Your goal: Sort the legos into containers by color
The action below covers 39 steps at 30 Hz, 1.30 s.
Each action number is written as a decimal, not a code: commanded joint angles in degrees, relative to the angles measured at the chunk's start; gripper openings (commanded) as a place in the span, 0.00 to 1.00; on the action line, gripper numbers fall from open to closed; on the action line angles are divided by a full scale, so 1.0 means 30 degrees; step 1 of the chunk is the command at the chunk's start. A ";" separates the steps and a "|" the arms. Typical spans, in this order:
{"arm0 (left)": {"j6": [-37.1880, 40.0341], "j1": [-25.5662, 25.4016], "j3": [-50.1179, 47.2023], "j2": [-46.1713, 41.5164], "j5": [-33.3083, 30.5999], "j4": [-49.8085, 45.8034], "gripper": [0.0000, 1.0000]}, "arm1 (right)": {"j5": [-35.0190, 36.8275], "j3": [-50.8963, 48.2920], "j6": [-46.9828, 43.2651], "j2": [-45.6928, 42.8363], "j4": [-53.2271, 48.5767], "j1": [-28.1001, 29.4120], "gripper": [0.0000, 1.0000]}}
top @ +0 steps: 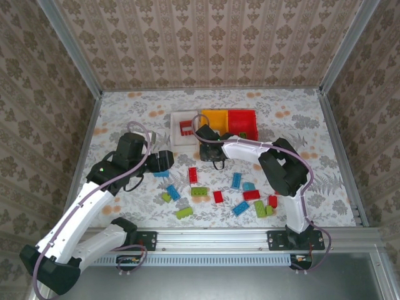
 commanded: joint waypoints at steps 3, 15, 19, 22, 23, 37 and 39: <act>0.0375 0.0110 0.0026 -0.0372 -0.0021 -0.0260 0.75 | 0.1123 -0.0172 0.0149 -0.1564 -0.0967 0.0199 0.27; 0.0081 0.0051 0.0078 0.1382 0.1342 0.1343 0.76 | -0.0102 0.3058 -0.0775 -0.1128 -0.2157 -0.1659 0.29; 0.0170 -0.0151 -0.0185 0.2367 0.1572 0.1617 0.76 | -0.0540 0.4529 -0.0773 0.0325 -0.2356 -0.2168 0.31; 0.0302 -0.0271 -0.0164 0.2989 0.1604 0.1574 0.76 | -0.0705 0.5592 -0.0946 0.1172 -0.2669 -0.2290 0.32; 0.0345 -0.0300 -0.0152 0.3144 0.1624 0.1599 0.76 | -0.0673 0.5826 -0.0978 0.1321 -0.2680 -0.2318 0.33; 0.0475 -0.0590 0.0504 0.5988 0.2061 0.0650 0.76 | -0.0493 0.5655 -0.1069 -0.0116 -0.3434 -0.2422 0.57; 0.0107 -0.0672 0.0751 0.6763 0.2119 0.0285 0.76 | -0.0133 0.5296 -0.1621 -0.1194 -0.3245 -0.2223 0.56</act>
